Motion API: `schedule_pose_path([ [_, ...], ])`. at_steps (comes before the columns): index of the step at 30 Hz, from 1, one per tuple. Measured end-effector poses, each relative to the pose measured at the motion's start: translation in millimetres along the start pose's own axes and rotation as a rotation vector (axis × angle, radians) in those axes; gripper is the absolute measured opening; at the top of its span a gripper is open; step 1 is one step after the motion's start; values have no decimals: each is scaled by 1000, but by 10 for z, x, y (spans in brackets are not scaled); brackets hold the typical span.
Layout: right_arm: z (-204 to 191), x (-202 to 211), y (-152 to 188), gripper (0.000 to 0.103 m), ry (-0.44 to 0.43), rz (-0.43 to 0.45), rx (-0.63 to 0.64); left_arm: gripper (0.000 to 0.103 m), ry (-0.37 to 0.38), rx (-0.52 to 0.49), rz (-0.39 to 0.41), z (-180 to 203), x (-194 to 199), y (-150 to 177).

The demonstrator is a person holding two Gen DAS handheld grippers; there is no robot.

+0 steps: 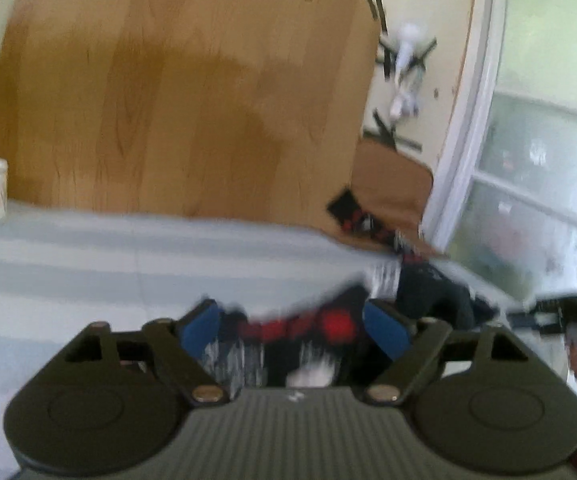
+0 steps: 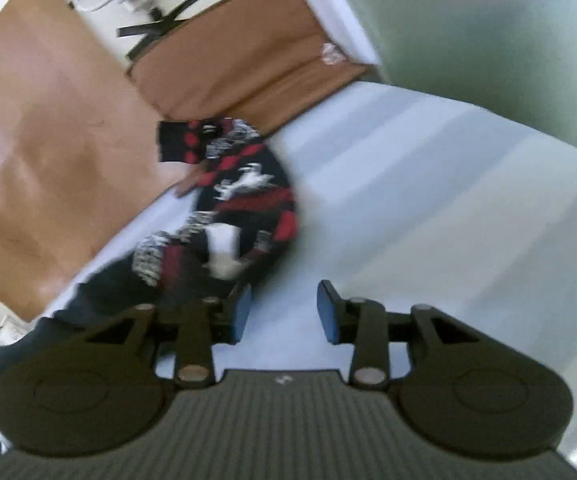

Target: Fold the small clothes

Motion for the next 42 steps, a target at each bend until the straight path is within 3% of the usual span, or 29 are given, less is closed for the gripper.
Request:
schedule_pose_path([
  [3,-140,106,-149,47,-88,51,6,85,12,63,44,-43,-6,-261],
  [5,-376,165,-78,61,-146,76,70,83,27,97,57,29,-126,-392],
  [6,-489,90,-83,61,-183,65,111,80,27,97,55,84,-215,-427],
  [8,-735,-129,30,61,-240,23,176,64,28,86,27,203,-435,-426],
  [10,-983,-397,165,61,-295,-35,223,45,75,80,-44,322,-680,-344],
  [11,-1088,-516,304,62,-320,-54,254,41,103,71,-79,377,-763,-290],
  [13,-1244,-689,470,63,-329,-104,329,17,153,37,-162,544,-917,-140],
  [14,-1340,-748,574,59,-304,-112,365,10,185,16,-194,628,-930,-64],
  [15,-1328,-790,620,48,-295,-138,390,8,211,-16,-213,729,-906,-5],
  [16,-1309,-753,666,12,-279,-149,412,7,236,-61,-213,837,-833,46],
  [18,-1303,-585,739,11,-260,-132,437,2,325,-134,-219,1008,-627,123],
  [20,-1107,-367,679,11,-326,-119,474,2,458,-182,-269,1142,-457,240],
  [21,-974,-255,697,11,-350,-116,508,3,487,-228,-299,1212,-353,318],
  [24,-898,-107,650,14,-318,-121,609,7,460,-323,-337,1279,-214,399],
  [26,-817,-61,522,26,-271,-103,595,15,410,-315,-280,1168,-171,228],
  [28,-747,-43,419,34,-246,-81,501,47,331,-253,-196,964,-212,-62],
  [30,-675,-30,360,39,-262,-58,408,57,267,-176,-133,715,-357,-300],
  [32,-716,-48,353,58,-293,-31,351,76,254,-89,-126,512,-625,-423],
  [33,-748,-98,331,62,-308,-28,341,93,255,-28,-140,397,-787,-442],
  [34,-804,-154,327,68,-324,-28,338,99,274,39,-163,290,-968,-431],
  [36,-924,-315,354,75,-338,-37,325,100,339,137,-220,194,-1310,-345],
  [40,-1126,-684,394,77,-333,-90,309,101,407,192,-328,296,-1777,-87],
  [41,-1204,-750,434,74,-329,-103,302,94,416,187,-341,343,-1833,-48],
  [42,-1262,-810,456,64,-339,-132,305,65,423,155,-356,468,-1872,-4],
])
Point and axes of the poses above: each gripper's, at about its wrist camera, not at the fingertips, and x roughly against the way its jaws point, z to its right, y to its underside, the point moved 3 cm from there along -x, roughly the way its jaws point, and after that the axes turned 6 degrees about -x, right-handed, at the moved point
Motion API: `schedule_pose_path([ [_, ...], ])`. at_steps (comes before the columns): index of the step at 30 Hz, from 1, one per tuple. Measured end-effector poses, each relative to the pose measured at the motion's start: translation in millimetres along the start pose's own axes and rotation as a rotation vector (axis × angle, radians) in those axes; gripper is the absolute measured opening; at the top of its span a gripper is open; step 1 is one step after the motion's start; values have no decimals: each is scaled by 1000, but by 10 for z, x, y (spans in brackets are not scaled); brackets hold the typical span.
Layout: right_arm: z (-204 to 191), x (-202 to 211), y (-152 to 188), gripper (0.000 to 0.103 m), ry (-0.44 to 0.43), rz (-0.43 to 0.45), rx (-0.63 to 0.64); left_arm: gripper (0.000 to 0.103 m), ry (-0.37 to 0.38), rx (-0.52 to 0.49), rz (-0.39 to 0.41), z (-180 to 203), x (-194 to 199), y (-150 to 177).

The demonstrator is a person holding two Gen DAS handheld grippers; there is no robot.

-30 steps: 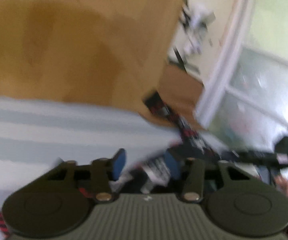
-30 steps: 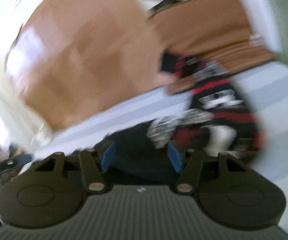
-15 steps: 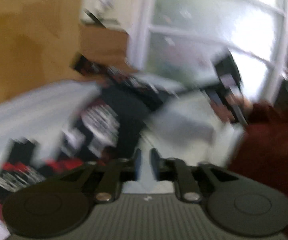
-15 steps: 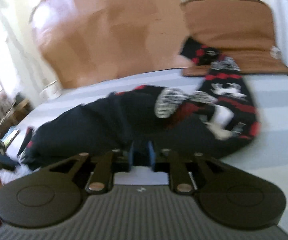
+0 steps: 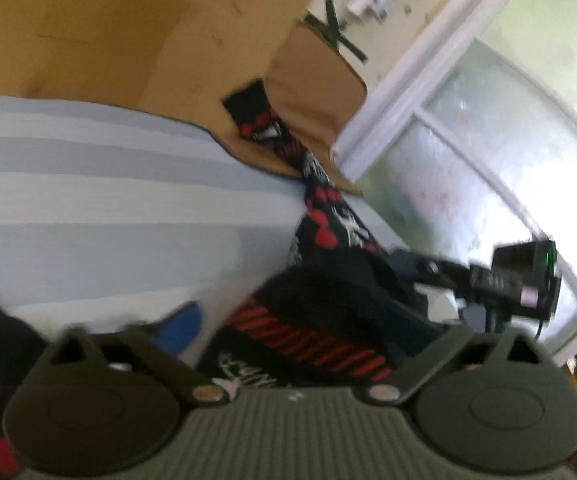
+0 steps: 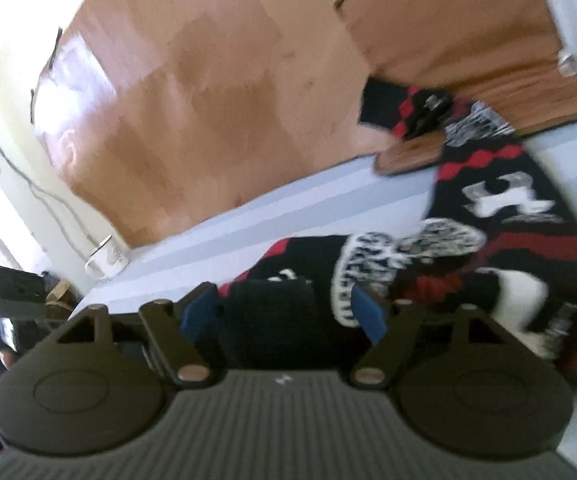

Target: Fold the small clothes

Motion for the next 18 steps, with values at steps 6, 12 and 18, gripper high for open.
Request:
schedule_pose_path([
  [6,-586,274,-208,9,-78,81,174,29,-58,-233,75,487,399,-4],
  [12,-1181,630,-494,9,-132,149,294,50,-76,-360,175,811,685,-286],
  [18,-1396,801,-542,9,-186,113,334,103,-129,-393,228,812,737,-392],
])
Point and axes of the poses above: each gripper's, at about its wrist camera, not at the fingertips, and x roughly against the way its jaws point, z to its right, y to its underside, the point moved 3 cm from there along -x, roughly the way its jaws point, and after that the axes turned 6 degrees about -x, right-handed, at the moved point
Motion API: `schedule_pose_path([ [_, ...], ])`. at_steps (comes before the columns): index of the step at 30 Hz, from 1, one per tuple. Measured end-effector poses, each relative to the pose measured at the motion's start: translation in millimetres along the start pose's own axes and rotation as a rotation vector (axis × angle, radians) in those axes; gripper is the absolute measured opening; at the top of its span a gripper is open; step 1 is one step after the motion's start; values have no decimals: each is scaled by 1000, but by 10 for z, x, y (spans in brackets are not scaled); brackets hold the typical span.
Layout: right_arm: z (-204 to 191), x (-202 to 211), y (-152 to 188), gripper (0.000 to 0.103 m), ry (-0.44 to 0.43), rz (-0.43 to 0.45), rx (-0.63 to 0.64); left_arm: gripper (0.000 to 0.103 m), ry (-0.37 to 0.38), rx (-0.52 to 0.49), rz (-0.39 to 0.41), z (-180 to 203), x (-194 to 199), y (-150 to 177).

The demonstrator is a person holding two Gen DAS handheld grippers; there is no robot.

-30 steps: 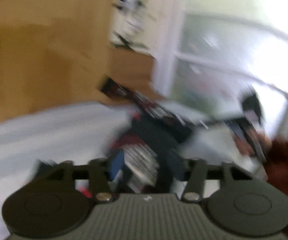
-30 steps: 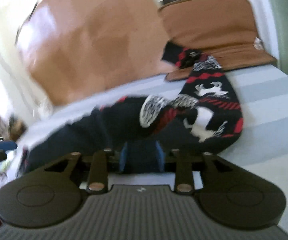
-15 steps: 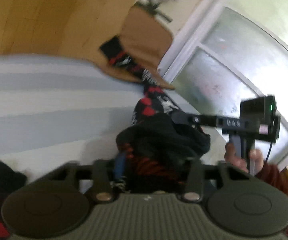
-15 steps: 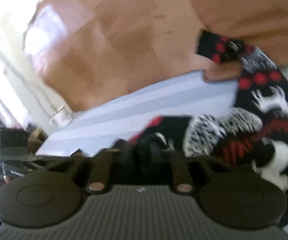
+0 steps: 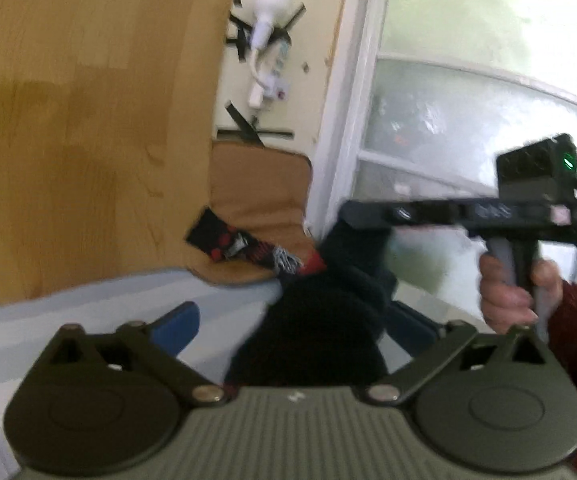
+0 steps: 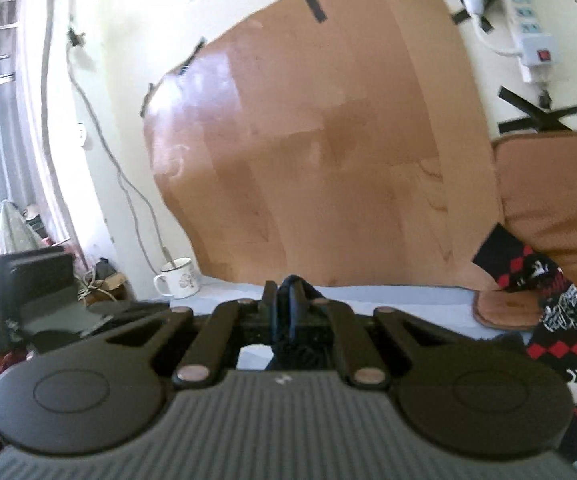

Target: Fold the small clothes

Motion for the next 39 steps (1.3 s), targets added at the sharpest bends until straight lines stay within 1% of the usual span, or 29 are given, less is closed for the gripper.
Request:
schedule_pose_path([
  [3,-113,100,-51,9,-15,14,1,103,44,11,-6,-21,-145,-74],
  [5,-103,172,-83,9,-29,19,2,103,96,-7,-22,2,-242,-81],
  [8,-160,247,-153,9,-42,36,10,102,181,9,-60,28,-462,-42],
  [9,-208,254,-165,9,-36,40,13,86,195,12,-65,59,-533,-15],
  [10,-229,254,-175,9,-28,40,21,44,191,5,-74,89,-572,7],
  [11,-258,257,-169,9,-12,42,30,28,183,-2,-89,114,-596,22],
  [12,-234,252,-175,9,8,39,38,11,159,-9,-92,123,-568,31],
  [14,-163,305,-158,18,42,56,12,11,65,-52,-51,99,-334,46],
  [15,-62,379,-176,23,57,92,-8,10,23,-71,-31,88,-207,59],
  [16,23,472,-172,36,85,135,-27,10,-14,-86,-13,64,-62,84],
  [17,141,549,-188,43,118,174,-38,10,-51,-94,0,44,79,97],
  [18,262,593,-188,43,148,195,-41,10,-90,-96,9,23,225,114],
  [20,410,589,-151,43,197,181,-38,11,-151,-95,24,-43,512,164],
  [21,462,552,-112,43,209,162,-34,11,-189,-93,28,-79,658,196],
  [23,500,426,-20,44,205,109,-3,11,-243,-90,27,-124,829,239],
  [25,386,278,137,47,219,43,74,11,-292,-68,18,-168,972,289],
  [27,210,121,312,53,237,-18,228,11,-318,-29,10,-216,1061,309],
  [29,24,-12,531,61,285,-46,387,11,-340,-2,10,-252,1124,302],
  [31,-115,-156,815,61,373,-70,559,12,-346,4,17,-254,1173,290],
  [32,-127,-264,939,61,408,-86,648,12,-348,1,22,-243,1199,275],
  [33,-123,-350,1049,61,434,-97,707,12,-349,-3,25,-241,1224,270],
  [35,-97,-514,1190,60,462,-118,772,12,-348,-5,31,-239,1246,237],
  [37,-61,-649,1231,60,443,-146,774,12,-347,6,29,-238,1251,207],
  [39,-72,-716,1187,59,396,-155,754,12,-344,16,25,-255,1253,183],
])
Point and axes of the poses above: each gripper's, at about its wrist camera, not at the fingertips, and x roughly against the way its jaws point, z to its right, y to its underside, the point moved 3 cm from there along -x, roughly the way its jaws point, and after that the axes turned 6 degrees about -x, right-handed, at the moved point
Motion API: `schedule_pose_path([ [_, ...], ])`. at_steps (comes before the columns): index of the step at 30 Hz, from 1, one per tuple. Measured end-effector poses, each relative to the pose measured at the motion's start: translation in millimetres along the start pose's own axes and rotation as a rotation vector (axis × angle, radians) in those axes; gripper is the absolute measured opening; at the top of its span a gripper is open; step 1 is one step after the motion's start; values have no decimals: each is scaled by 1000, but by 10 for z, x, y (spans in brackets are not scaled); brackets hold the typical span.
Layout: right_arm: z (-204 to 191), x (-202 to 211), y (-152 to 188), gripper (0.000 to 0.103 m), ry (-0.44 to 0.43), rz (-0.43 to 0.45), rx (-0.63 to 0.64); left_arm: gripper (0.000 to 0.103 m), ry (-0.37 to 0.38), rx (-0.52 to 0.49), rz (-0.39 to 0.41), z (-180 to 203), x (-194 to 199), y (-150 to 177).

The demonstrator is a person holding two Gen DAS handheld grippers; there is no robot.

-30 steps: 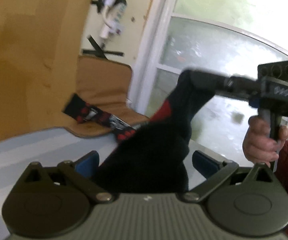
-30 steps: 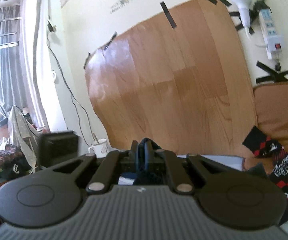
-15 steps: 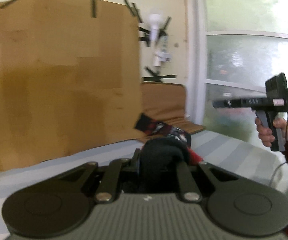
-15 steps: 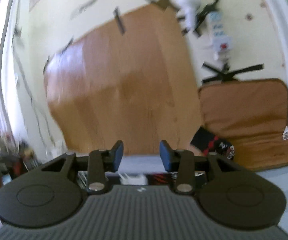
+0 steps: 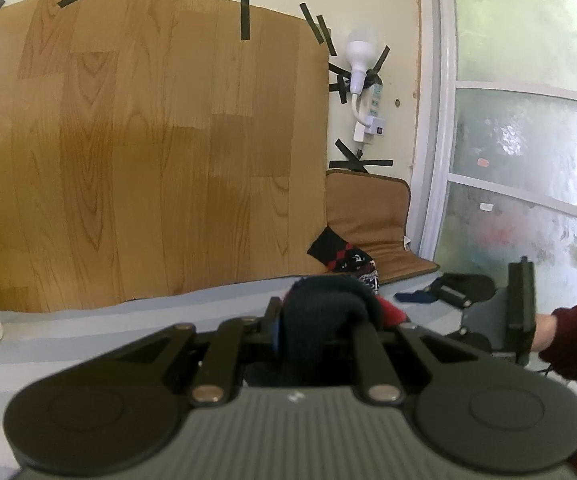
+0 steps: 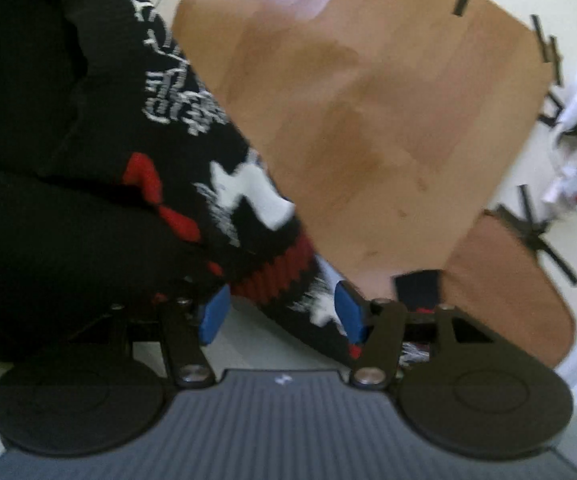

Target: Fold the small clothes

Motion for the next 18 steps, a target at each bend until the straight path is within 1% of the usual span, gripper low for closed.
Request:
schedule_pose_path([
  [3,-92,31,-141,59,-68,47,22,12,6,15,-4,-4,-3,-52],
  [6,-182,22,-254,59,-89,80,61,12,12,20,10,43,17,-107],
  [7,-219,-15,-251,58,-104,82,63,12,14,22,14,57,25,-133],
  [8,-243,-32,-266,54,-119,80,69,12,13,25,16,64,32,-159],
  [10,-303,-25,-295,51,-140,90,102,12,15,35,17,72,48,-204],
  [12,-350,-4,-313,51,-133,105,132,12,13,38,13,103,73,-250],
  [15,-332,-45,-366,52,-100,118,128,11,28,31,26,153,133,-330],
  [16,-356,-129,-320,53,-106,127,126,11,38,35,35,161,163,-369],
  [18,-380,-144,-356,53,-111,143,133,11,49,53,45,182,224,-450],
])
Point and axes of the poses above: each gripper's, at about its wrist camera, not at the fingertips, and x roughly against the way its jaws point, z to its right, y to its underside, the point moved 3 cm from there along -x, roughly the way its jaws point, and after that the axes turned 6 degrees about -x, right-handed, at the moved point
